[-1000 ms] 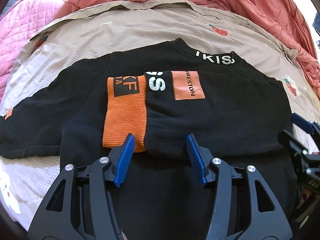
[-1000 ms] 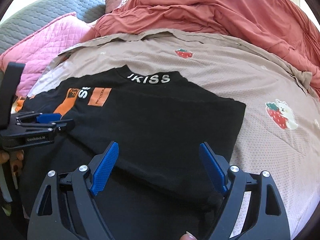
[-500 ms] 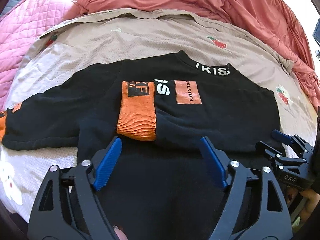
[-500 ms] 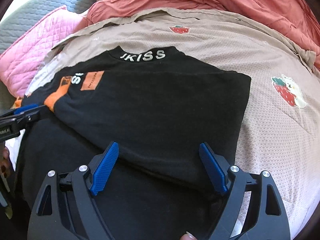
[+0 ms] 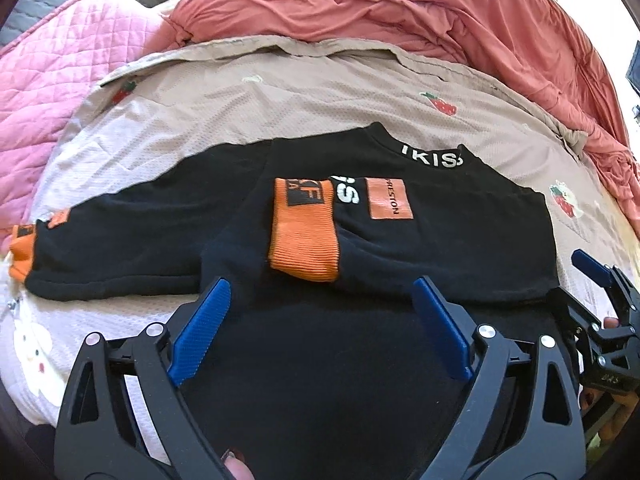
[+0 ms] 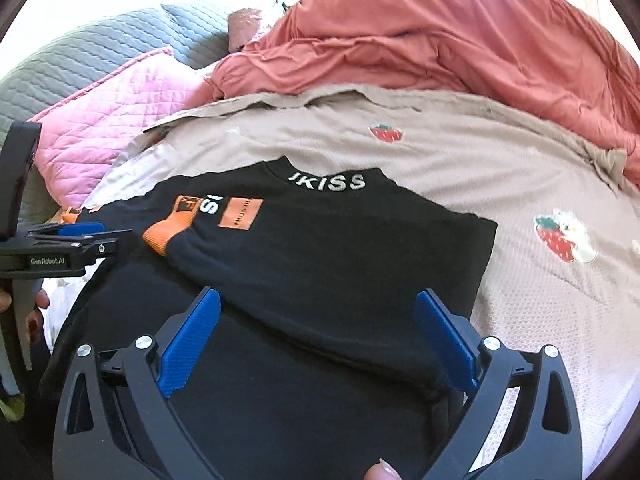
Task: Fold small clothes
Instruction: 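Open the left tool and move it to the other sleeve's orange cuff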
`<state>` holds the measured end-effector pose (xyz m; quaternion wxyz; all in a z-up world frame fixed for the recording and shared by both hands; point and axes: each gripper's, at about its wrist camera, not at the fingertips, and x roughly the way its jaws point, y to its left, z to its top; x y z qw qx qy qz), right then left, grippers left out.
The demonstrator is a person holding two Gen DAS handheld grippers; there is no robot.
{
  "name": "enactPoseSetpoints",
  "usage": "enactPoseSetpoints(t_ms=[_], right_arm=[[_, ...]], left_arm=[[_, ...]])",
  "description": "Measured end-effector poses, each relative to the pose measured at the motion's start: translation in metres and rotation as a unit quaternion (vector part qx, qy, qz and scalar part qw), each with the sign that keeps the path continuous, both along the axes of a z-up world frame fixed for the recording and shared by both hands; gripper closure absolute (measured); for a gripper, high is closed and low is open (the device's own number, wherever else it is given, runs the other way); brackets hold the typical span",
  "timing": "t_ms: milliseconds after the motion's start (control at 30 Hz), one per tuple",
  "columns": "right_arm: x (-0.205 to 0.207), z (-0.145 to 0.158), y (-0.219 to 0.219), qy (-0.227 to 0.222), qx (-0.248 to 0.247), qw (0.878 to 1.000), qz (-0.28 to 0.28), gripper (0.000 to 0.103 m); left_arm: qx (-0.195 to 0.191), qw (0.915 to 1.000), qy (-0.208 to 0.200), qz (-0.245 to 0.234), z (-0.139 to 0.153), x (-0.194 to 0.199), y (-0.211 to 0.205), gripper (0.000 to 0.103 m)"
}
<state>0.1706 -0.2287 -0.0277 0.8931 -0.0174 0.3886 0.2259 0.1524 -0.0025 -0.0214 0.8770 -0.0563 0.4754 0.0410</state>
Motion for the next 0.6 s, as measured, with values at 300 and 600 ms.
enactPoseSetpoints(t_ms=[300, 600], right_arm=[[-0.018, 0.012, 0.001, -0.037, 0.006, 0.999, -0.028, 0.005], [-0.034, 0.022, 0.023, -0.041, 0.0, 0.998, -0.043, 0.005]], left_arm=[[0.033, 0.9989, -0.033, -0.011, 0.016, -0.015, 0.01, 0.01], [0.001, 0.9983, -0.052, 0.028, 0.024, -0.027, 0.054, 0.01]])
